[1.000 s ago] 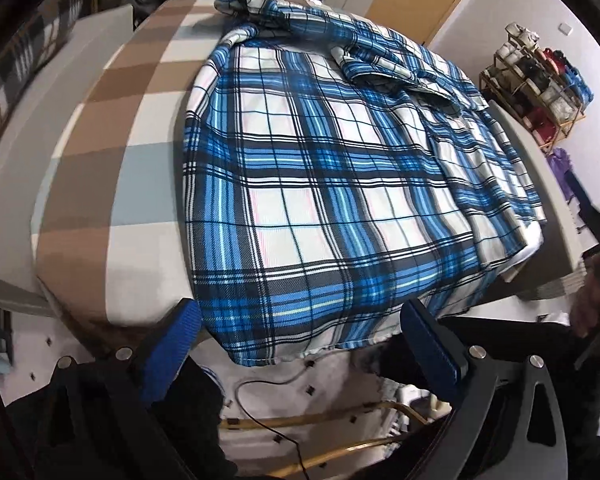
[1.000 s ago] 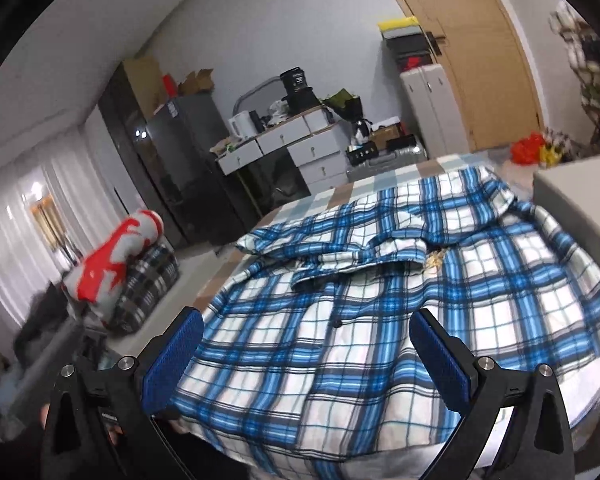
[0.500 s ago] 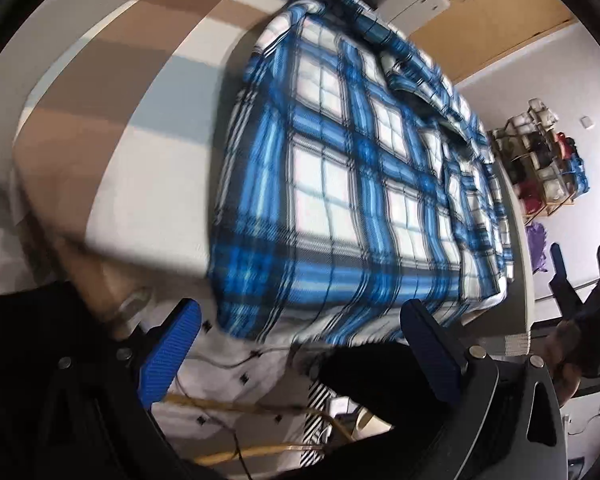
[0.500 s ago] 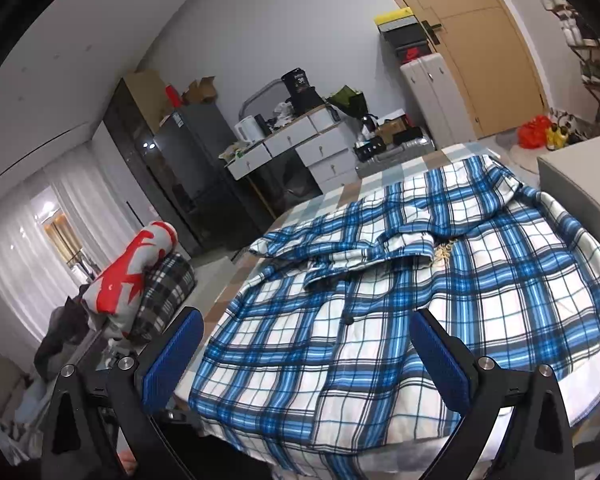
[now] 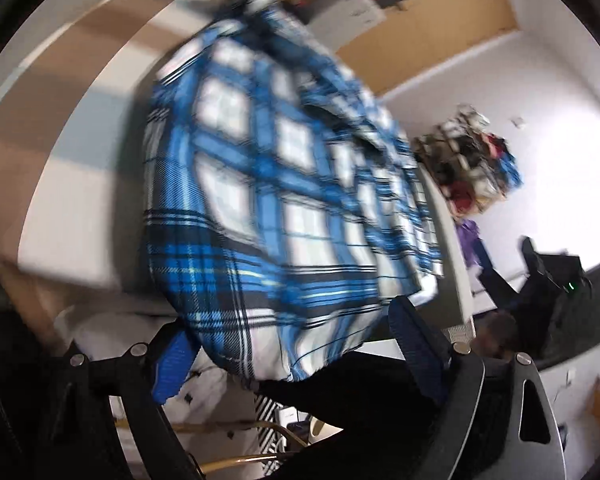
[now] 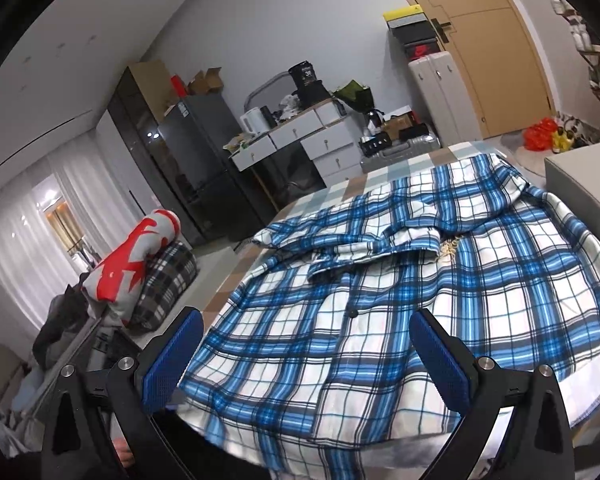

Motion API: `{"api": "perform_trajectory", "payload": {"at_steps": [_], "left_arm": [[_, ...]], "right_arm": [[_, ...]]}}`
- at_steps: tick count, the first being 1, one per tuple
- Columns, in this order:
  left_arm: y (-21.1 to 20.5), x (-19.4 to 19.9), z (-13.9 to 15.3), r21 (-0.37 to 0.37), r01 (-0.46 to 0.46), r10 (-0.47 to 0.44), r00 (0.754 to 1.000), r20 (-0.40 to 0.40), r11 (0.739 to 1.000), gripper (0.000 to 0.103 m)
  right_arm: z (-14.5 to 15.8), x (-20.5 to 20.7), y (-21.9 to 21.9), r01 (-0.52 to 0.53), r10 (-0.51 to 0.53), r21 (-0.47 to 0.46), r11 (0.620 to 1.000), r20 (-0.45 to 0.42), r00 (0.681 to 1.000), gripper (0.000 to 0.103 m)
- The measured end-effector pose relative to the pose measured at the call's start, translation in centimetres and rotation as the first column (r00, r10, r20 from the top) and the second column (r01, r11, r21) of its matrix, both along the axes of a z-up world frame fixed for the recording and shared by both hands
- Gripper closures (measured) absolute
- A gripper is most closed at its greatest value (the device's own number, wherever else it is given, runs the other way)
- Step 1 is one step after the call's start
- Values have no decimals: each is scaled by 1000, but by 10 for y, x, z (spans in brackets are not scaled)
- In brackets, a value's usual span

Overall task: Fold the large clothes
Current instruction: 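Grasp the shirt's hem edge with the left gripper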

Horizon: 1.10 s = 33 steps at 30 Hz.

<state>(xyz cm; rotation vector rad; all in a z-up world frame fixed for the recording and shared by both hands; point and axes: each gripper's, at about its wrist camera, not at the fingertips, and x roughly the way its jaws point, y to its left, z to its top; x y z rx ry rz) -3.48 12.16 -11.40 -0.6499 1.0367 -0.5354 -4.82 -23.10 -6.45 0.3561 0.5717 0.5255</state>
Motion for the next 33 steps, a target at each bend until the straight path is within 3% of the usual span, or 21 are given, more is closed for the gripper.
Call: {"api": "perform_trajectory", "payload": {"at_steps": [4,7,11,14,18,23,24,26,28,31,33], "left_arm": [[-6,8,22,-19,53,-52,996,71,998,17],[-10,16,30,-2,74,-74,994,79,997,17],[-15,30,12,74,82,-82,997,5,994,17],[-14,33,1,49,74,-71,996,-57,996,17],[-17,30,5,97,82,-80,996,-31,992,17],[-16,28,-2,122,95,-86,993,-75,988,18],[-16,26,-1,136,87,-77,994,-75,987,21],[-16,27,-5,164,77,-59,992,-109,983,58],[-12,25,-4,197,49,-26,993,-115,979,69],[-12,24,-1,207,61,-36,992,-118,976,95],[-13,25,1,213,80,-57,992,-112,974,100]], "right_arm": [[-1,0,2,-4,4,-6,1000,1,1000,0],[-1,0,2,-1,1,-12,1000,-2,1000,0],[-2,2,3,3,-3,-16,1000,-10,1000,0],[-3,2,5,0,0,-23,1000,-10,1000,0],[-5,2,10,-2,1,-53,999,-12,1000,0],[-7,3,15,-12,11,-71,997,-18,1000,0],[-7,3,16,-13,12,-77,997,-16,1000,0],[-6,2,15,-15,14,-85,996,-12,1000,0],[-5,2,10,-2,1,-74,997,-10,1000,0],[-2,4,-16,53,-53,-5,999,-31,998,0],[-1,6,-39,98,-95,39,994,-54,994,0]]}}
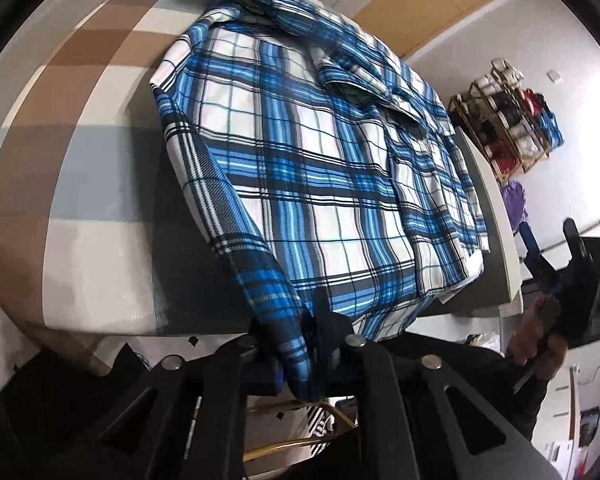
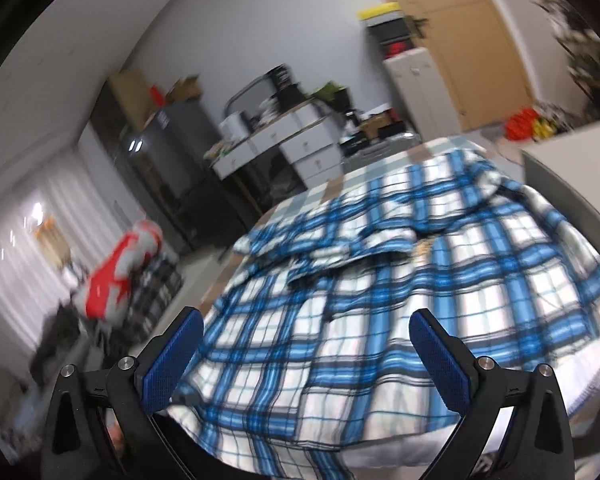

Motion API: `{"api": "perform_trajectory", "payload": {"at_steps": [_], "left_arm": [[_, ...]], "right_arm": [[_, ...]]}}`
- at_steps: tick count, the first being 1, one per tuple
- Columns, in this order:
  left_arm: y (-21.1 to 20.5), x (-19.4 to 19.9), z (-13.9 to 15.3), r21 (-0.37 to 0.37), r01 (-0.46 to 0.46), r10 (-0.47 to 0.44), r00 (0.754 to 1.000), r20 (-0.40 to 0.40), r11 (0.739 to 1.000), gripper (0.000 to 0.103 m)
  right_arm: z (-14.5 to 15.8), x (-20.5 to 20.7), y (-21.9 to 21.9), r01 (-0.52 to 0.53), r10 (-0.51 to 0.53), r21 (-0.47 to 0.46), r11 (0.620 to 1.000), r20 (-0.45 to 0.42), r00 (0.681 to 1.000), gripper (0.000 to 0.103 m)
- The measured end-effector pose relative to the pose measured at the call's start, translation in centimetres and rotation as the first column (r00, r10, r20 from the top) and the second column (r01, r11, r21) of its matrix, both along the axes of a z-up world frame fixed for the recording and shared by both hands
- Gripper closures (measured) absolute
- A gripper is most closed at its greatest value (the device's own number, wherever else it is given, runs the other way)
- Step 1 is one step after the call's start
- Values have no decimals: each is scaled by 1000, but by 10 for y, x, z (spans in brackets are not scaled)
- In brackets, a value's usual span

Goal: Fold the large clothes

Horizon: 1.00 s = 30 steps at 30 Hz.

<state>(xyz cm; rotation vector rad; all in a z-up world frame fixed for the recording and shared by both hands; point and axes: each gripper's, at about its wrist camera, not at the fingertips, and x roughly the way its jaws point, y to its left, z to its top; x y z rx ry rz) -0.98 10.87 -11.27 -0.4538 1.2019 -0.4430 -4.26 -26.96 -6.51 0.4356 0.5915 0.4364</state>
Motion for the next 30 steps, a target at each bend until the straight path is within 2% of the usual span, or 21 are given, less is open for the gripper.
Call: {"api": "perform_trajectory", "payload": {"at_steps": [3,7,9,11,13,17,18,20,22,27,30], "left_arm": [[-2,5,10,-46,51,-50,998,24,998,102],[-1,14,31,-103,120,-111,990,85,988,103],[-2,21,39,-138,140,-126,987,104,981,103],[-5,31,43,-172,157,-139,984,110,973,103],[-7,42,47,-188,179,-158,980,122,966,103],[-16,60,49,-168,203,-179,973,144,965,103],[-17,64,47,-165,203,-180,973,147,965,103],[-17,69,42,-170,202,-178,973,145,964,103],[-16,71,35,-179,205,-183,974,132,962,103],[-9,66,35,-186,226,-202,969,139,956,103],[-9,65,31,-184,240,-221,968,120,953,103]], "right_arm": [[3,-2,-38,76,-75,0,997,-29,997,0],[-2,-2,-84,149,-155,-52,987,-151,976,0],[-7,-6,-105,190,-192,-32,981,-204,960,0],[-15,-5,-121,232,-227,-19,973,-285,931,0],[-24,-2,-129,270,-270,-51,961,-362,892,0],[-36,10,-135,307,-328,-118,944,-425,844,0],[-42,16,-136,322,-349,-139,936,-454,820,0],[-56,24,-140,336,-359,-140,931,-512,781,0],[-64,33,-141,352,-371,-143,925,-534,760,0],[-70,50,-140,355,-371,-131,926,-499,783,0],[-76,58,-139,368,-384,-136,920,-502,775,0]]}}
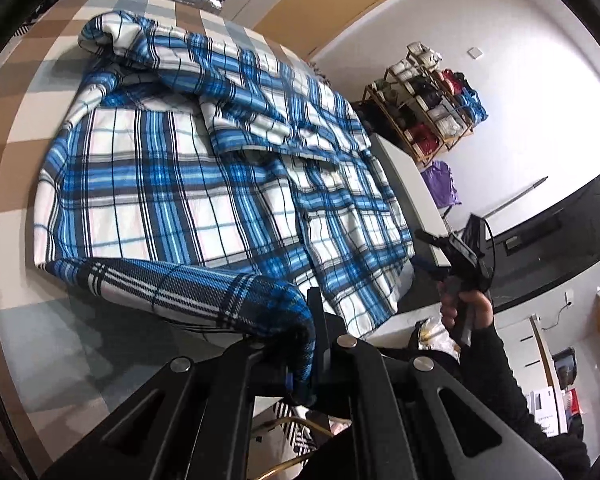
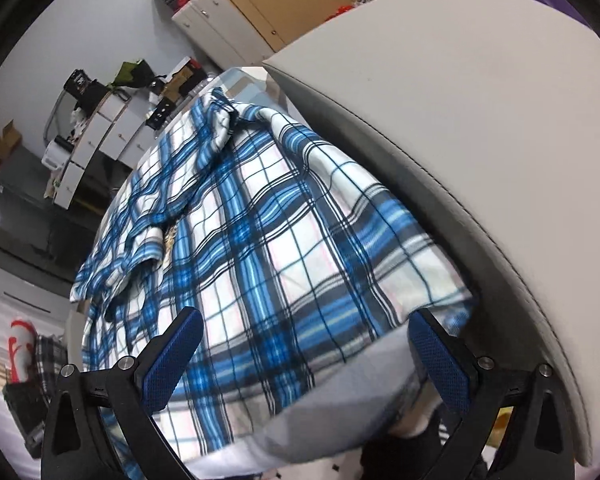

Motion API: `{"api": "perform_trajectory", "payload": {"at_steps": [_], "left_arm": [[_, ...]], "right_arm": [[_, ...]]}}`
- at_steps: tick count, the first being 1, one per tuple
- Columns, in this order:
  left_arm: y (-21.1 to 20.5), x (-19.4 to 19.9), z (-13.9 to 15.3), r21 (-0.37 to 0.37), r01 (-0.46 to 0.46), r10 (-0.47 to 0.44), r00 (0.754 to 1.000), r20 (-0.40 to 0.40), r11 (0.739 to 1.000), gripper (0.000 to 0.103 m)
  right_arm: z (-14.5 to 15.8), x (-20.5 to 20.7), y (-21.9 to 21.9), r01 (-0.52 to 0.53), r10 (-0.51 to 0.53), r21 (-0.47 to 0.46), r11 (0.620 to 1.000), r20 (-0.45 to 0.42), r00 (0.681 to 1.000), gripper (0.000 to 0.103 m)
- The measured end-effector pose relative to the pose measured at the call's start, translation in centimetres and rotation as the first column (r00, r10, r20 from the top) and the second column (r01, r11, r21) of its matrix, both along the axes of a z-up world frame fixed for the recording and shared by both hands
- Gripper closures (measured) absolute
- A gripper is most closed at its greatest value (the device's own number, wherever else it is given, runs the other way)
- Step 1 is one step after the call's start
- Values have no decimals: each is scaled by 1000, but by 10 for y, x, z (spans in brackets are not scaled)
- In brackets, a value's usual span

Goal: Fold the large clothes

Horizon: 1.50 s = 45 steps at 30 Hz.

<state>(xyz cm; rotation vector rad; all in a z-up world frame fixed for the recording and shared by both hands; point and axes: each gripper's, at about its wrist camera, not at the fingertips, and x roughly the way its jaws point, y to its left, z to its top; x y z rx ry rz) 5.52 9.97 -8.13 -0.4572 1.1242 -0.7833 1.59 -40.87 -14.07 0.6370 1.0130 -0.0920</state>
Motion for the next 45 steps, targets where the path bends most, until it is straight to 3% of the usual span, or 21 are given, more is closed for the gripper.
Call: {"api": "perform_trajectory", "payload": {"at_steps": [5,8,12,14,15,16,20,22,27,31,35,38,39,40,42,45], "left_arm": [[-1,-1,-3,15,-1,1,1000,-15,1000,103],[1,-2,-3,18,-4,5,1000,-19,1000,103],[1,0,-5,21,-7,7,1000,-27,1000,103],[-1,1,-6,25,-6,7,1000,-29,1000,103],[-2,1,-6,29,-5,6,1000,-29,1000,103],[-3,0,-6,37,-5,6,1000,-27,999,103],[-1,-1,-8,65,-4,6,1000,-21,998,103],[2,-1,-11,66,-10,12,999,-30,998,103],[11,3,-13,44,-31,34,998,-51,999,103],[15,5,-12,47,-30,32,998,-49,998,103],[16,7,-13,59,-33,36,998,-50,998,103],[18,10,-13,57,-37,41,997,-59,998,103],[19,10,-14,54,-39,42,997,-62,998,103],[20,11,-14,52,-39,42,997,-64,998,103],[19,11,-14,51,-39,42,997,-64,998,103],[18,10,-13,53,-36,39,997,-61,998,103]], "right_arm": [[1,9,14,-3,4,-107,994,9,1000,1],[2,5,19,3,-4,-181,983,-5,1000,15],[2,-4,16,-19,21,-142,990,16,1000,24],[2,-4,13,-18,22,-121,993,37,999,41],[0,-4,9,-16,20,-100,995,43,999,73],[-3,-3,7,-14,18,-87,996,36,999,98],[-5,-7,5,16,-11,-78,997,61,998,101],[7,-16,5,28,-16,-120,992,103,995,101],[30,-37,4,29,-11,-107,994,161,987,101],[31,-40,5,31,-15,-144,989,116,993,101],[15,-33,10,-21,15,-191,981,-33,999,100],[4,-36,11,-46,23,-193,980,-120,993,91],[5,-39,6,-24,3,-180,983,-121,993,82],[7,-42,1,0,-19,-163,987,-118,993,65],[9,-52,-11,48,-60,-115,992,-107,992,50],[8,-60,-17,62,-64,-26,998,-89,994,49]]}}
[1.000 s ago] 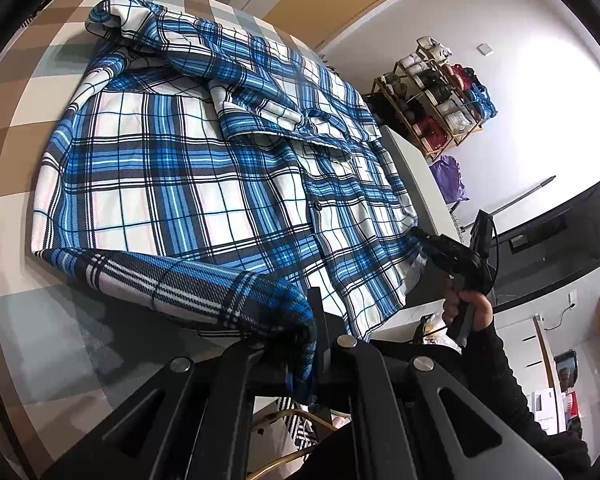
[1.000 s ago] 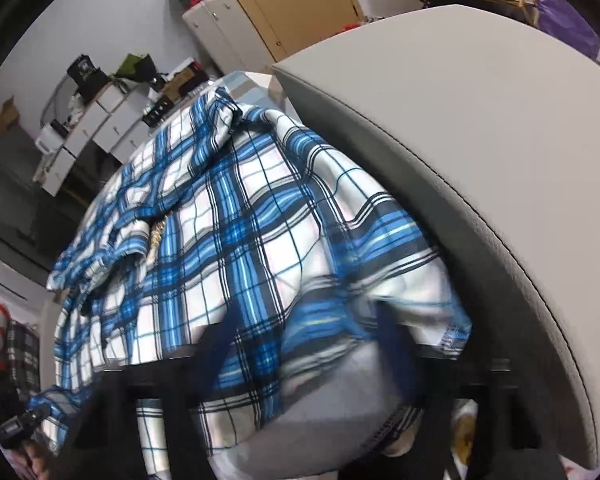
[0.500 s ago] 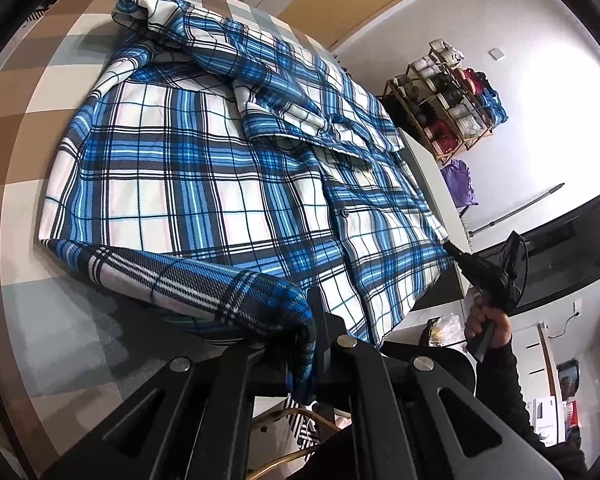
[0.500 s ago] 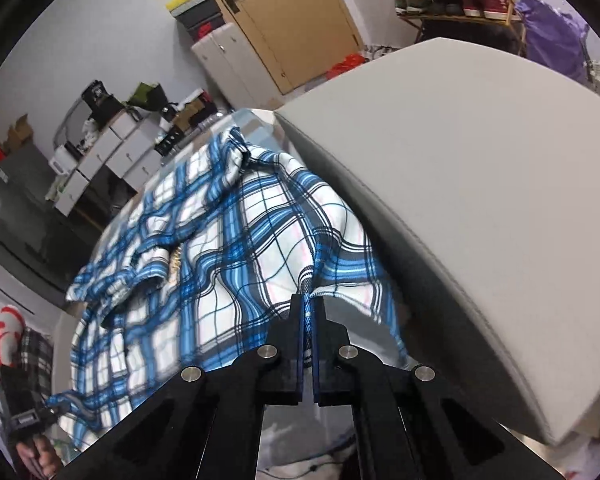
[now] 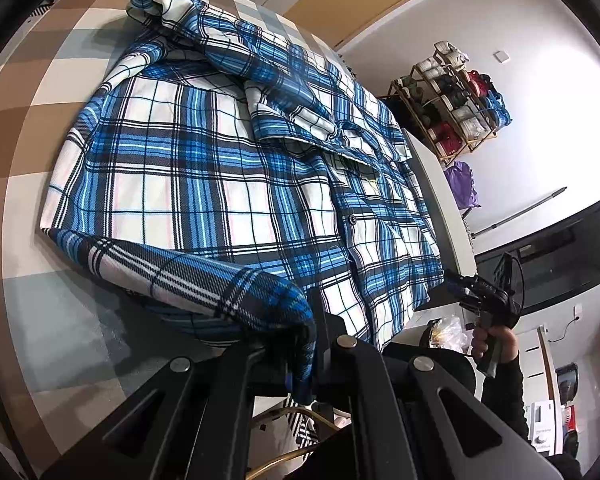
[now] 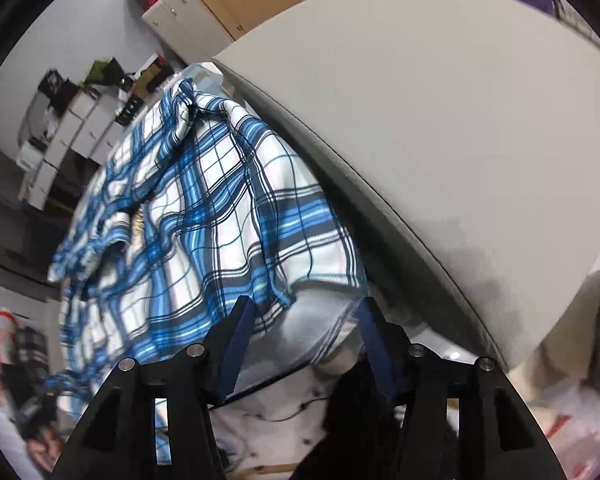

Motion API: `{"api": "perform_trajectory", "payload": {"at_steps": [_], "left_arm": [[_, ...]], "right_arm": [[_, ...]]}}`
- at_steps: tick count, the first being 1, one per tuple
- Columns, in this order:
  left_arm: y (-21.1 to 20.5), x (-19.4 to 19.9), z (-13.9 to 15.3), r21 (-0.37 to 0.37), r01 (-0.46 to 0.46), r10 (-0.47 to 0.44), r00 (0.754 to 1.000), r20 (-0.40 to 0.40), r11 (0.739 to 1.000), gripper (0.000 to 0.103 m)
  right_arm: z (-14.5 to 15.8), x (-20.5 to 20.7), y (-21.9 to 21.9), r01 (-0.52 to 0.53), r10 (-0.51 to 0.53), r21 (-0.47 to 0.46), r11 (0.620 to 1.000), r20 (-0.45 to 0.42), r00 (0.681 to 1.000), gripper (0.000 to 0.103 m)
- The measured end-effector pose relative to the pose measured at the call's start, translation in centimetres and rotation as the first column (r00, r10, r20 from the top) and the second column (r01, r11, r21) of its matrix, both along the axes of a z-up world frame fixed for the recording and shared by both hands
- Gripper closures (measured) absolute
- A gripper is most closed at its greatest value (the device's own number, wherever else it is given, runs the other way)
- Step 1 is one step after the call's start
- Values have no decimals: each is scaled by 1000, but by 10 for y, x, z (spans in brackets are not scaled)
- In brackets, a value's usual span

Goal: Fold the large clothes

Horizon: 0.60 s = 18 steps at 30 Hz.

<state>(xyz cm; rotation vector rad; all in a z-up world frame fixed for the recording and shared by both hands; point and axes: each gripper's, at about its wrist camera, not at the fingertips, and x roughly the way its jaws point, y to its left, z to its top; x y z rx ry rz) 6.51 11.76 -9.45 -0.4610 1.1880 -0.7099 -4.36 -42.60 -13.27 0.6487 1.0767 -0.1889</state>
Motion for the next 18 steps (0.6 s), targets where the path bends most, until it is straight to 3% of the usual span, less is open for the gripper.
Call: {"api": "perform_trajectory", "payload": {"at_steps": [3,6,11,16,17,18], "left_arm": [[-1,0,0,0,-1,1,1000,-1,1000,103],[-2,0,0,1,2,-2,1000,1,1000,103],[-2,-1,-1,9,8,-8,1000,-1,1000,103],[0,0,-1,3,6,-6,1000,-4,1000,103],[0,0,-1,5,5,-5,1000,-2,1000,103],[0,0,-1,8,4,-4,1000,-1,1000,103]], "right_arm": [[-14,1,1,44,-41,38,998,-63,997,20],[-27,-1,-9,104,-100,145,984,-31,994,21],[-39,9,-13,171,-177,210,963,7,984,21],[-33,16,-14,214,-227,141,967,79,971,23],[-31,16,-14,219,-231,129,967,86,969,27],[-27,14,-14,225,-237,116,967,104,966,38]]}}
